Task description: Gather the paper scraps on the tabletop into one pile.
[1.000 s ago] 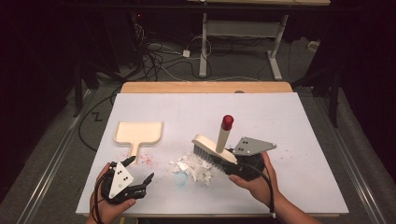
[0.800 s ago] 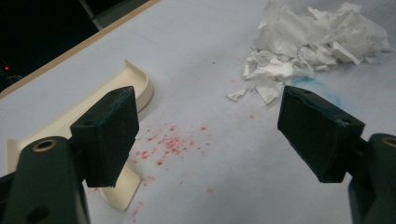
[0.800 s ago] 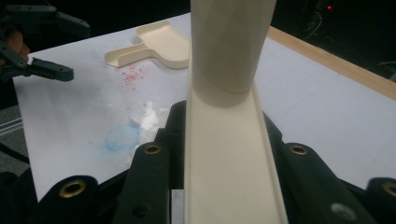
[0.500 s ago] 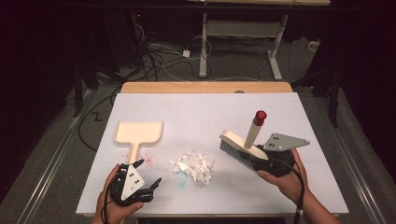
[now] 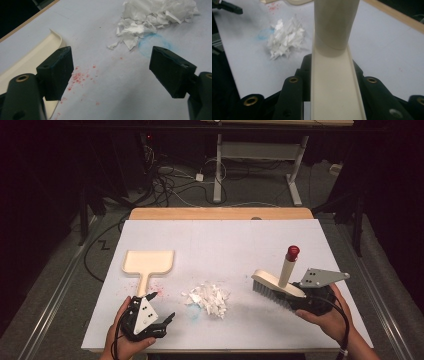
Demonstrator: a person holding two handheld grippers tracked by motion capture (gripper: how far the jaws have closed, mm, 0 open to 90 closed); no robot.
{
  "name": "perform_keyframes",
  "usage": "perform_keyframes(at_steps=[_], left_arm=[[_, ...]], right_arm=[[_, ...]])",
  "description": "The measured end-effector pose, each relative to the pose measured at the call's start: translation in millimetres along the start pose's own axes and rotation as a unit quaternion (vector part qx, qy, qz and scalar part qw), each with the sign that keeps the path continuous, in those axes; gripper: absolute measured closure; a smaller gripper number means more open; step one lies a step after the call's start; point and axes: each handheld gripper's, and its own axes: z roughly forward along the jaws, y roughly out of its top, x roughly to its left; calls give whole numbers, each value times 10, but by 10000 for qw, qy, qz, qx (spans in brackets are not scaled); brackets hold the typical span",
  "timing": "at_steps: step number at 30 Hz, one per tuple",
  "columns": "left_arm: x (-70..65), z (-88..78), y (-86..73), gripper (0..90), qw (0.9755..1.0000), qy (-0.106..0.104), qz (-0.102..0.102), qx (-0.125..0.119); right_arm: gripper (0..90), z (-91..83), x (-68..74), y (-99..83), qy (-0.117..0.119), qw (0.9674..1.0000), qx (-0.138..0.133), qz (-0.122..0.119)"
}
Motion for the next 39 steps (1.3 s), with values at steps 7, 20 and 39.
perform_keyframes(at_steps=[7,20,39], left_arm=[[-11,12,10,189,10000,-41,25,40],[-10,39,10,188,9999,-105,22,76],[-14,67,2,189,9997,-197,46,170]], right_arm=[[683,-108,-61,-209,305,9986,428,109],[683,142,-383,-379,1129,9853,1161,541],[432,632,-1129,-213,634,9712,2217,598]])
